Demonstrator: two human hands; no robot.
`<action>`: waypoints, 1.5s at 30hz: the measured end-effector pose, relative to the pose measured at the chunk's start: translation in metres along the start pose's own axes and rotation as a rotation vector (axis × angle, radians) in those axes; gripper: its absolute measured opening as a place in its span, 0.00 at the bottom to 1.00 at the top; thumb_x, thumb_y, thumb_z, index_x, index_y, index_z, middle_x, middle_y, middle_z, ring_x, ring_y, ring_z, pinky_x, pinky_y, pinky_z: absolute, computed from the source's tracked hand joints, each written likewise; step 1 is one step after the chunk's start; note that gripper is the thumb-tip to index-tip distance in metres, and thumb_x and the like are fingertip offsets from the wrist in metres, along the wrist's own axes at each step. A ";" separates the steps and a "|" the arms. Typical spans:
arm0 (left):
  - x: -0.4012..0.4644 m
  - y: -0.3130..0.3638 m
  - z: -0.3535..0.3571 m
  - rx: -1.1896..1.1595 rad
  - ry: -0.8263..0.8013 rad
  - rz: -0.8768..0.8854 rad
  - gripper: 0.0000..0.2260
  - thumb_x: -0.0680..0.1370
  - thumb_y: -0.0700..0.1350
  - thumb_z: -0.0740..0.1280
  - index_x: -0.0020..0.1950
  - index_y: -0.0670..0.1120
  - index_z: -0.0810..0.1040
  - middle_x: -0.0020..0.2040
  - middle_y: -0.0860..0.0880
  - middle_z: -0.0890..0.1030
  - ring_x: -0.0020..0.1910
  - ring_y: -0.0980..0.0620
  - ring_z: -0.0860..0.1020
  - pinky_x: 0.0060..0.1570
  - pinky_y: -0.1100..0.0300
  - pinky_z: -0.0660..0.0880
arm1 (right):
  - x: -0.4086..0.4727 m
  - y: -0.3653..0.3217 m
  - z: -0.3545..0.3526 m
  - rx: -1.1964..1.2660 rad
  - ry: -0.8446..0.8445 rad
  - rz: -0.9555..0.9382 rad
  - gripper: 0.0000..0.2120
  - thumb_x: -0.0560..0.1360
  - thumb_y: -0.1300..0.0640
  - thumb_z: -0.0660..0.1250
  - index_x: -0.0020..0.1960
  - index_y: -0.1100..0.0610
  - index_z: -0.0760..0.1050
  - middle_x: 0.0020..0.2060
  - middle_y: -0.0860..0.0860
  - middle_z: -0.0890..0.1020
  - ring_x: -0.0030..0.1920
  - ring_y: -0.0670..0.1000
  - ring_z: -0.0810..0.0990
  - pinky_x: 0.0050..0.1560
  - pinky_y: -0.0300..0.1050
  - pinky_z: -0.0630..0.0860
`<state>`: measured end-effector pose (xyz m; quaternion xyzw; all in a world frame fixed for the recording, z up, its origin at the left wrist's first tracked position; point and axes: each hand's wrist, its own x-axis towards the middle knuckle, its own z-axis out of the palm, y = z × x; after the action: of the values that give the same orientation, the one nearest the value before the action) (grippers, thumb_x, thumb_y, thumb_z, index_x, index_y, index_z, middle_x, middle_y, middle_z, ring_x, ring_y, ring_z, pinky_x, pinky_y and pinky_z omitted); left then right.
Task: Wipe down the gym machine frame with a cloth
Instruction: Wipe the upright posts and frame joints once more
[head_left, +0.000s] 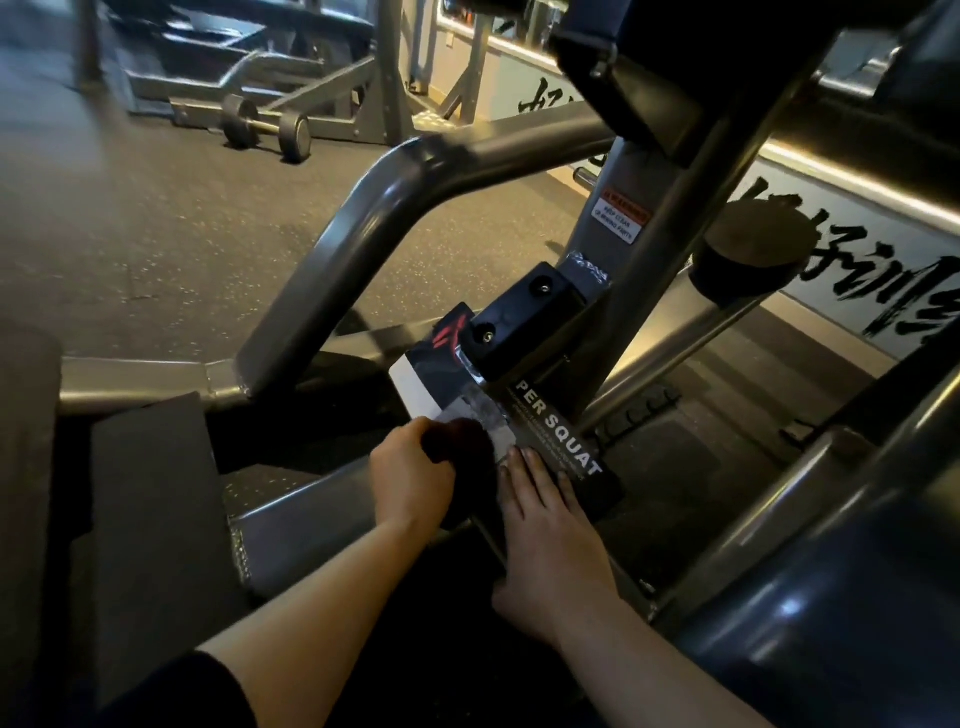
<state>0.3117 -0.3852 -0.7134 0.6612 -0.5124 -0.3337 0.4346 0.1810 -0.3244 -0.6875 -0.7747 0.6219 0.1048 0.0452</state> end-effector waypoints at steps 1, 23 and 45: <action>-0.005 0.008 -0.003 -0.034 0.040 0.023 0.11 0.75 0.35 0.68 0.54 0.46 0.80 0.49 0.49 0.80 0.51 0.50 0.79 0.54 0.57 0.76 | 0.001 0.003 -0.004 0.018 -0.025 -0.025 0.49 0.72 0.43 0.67 0.79 0.58 0.40 0.78 0.52 0.36 0.76 0.51 0.31 0.76 0.50 0.34; 0.087 0.183 0.019 0.222 -0.112 0.353 0.08 0.78 0.41 0.66 0.57 0.45 0.79 0.52 0.44 0.81 0.50 0.46 0.80 0.54 0.51 0.78 | 0.051 0.096 -0.137 -0.297 0.515 -0.002 0.37 0.74 0.49 0.46 0.75 0.64 0.32 0.76 0.59 0.33 0.76 0.56 0.30 0.77 0.52 0.40; -0.009 0.195 -0.023 -0.463 -0.101 0.272 0.15 0.78 0.35 0.64 0.63 0.47 0.72 0.57 0.49 0.78 0.58 0.53 0.77 0.60 0.55 0.75 | -0.030 0.040 -0.196 0.057 0.542 -0.063 0.34 0.79 0.57 0.61 0.79 0.54 0.47 0.79 0.50 0.51 0.78 0.48 0.50 0.76 0.43 0.55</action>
<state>0.2546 -0.3904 -0.5253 0.4516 -0.5276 -0.4132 0.5890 0.1572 -0.3443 -0.4877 -0.7917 0.5898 -0.1254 -0.0978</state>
